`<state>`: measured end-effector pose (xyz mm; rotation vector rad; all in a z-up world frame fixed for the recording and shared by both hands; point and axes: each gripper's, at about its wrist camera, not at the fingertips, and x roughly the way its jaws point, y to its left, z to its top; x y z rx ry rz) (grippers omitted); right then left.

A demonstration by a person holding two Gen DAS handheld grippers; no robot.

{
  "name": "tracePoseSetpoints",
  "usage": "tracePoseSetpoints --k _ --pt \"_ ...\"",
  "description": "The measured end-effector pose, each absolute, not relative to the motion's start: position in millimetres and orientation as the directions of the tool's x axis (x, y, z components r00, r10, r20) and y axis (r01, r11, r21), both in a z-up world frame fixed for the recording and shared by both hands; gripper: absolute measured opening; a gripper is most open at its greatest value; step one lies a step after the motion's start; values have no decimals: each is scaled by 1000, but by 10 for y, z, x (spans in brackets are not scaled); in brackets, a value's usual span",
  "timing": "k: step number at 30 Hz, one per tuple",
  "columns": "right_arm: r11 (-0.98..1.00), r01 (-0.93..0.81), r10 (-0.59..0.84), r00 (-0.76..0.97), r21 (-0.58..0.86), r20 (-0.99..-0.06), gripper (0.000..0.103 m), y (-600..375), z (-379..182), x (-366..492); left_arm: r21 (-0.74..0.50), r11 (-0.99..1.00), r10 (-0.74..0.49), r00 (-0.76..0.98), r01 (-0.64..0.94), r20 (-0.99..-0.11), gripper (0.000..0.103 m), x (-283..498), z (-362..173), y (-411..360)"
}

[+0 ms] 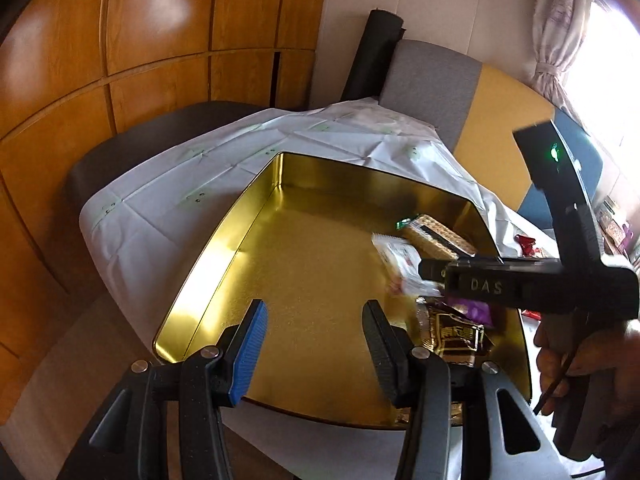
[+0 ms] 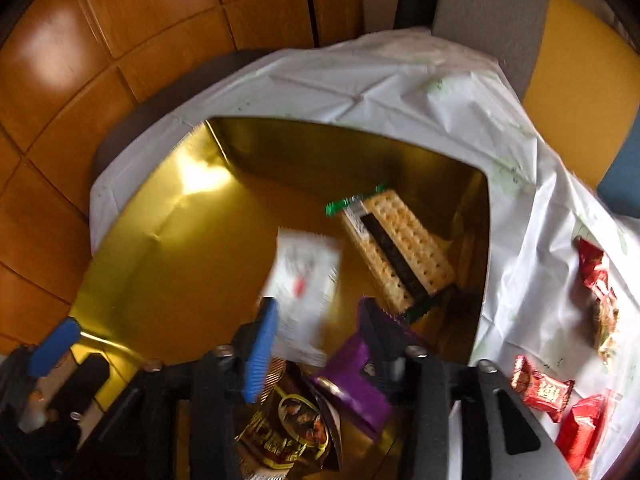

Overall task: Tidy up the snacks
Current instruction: 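Carry the white packet into the gold tray and open the right gripper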

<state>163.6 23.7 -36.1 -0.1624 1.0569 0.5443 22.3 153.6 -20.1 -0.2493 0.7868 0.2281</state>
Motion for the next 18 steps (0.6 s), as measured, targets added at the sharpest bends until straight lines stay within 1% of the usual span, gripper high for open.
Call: tracePoseSetpoints --k 6,8,9,10,12,14,15,18 --pt "847 -502 411 404 178 -817 49 45 -213 1451 -135 948 106 684 -289 -721 50 235 -218 1507" --pt "849 -495 423 427 185 -799 54 -40 -141 1360 -129 951 105 686 -281 -720 50 236 -213 1477" --pt "851 -490 428 440 188 -790 60 -68 -116 1330 -128 953 103 688 -276 -718 50 230 -206 1454" --pt "853 -484 433 452 193 -780 64 -110 -85 1291 -127 954 102 690 -273 -717 50 225 -201 1442" --pt "859 -477 432 479 186 -764 65 -194 -32 1214 -124 955 101 691 -268 -716 50 218 -189 1419" --pt "868 -468 418 509 165 -753 70 -280 17 1147 -120 958 100 694 -262 -713 50 210 -171 1397" --pt "871 -464 414 521 159 -746 76 -328 40 1112 -119 959 100 697 -258 -710 50 204 -160 1382" --pt "882 -447 404 554 149 -728 78 -504 106 1017 -107 963 101 702 -246 -705 50 190 -129 1332"
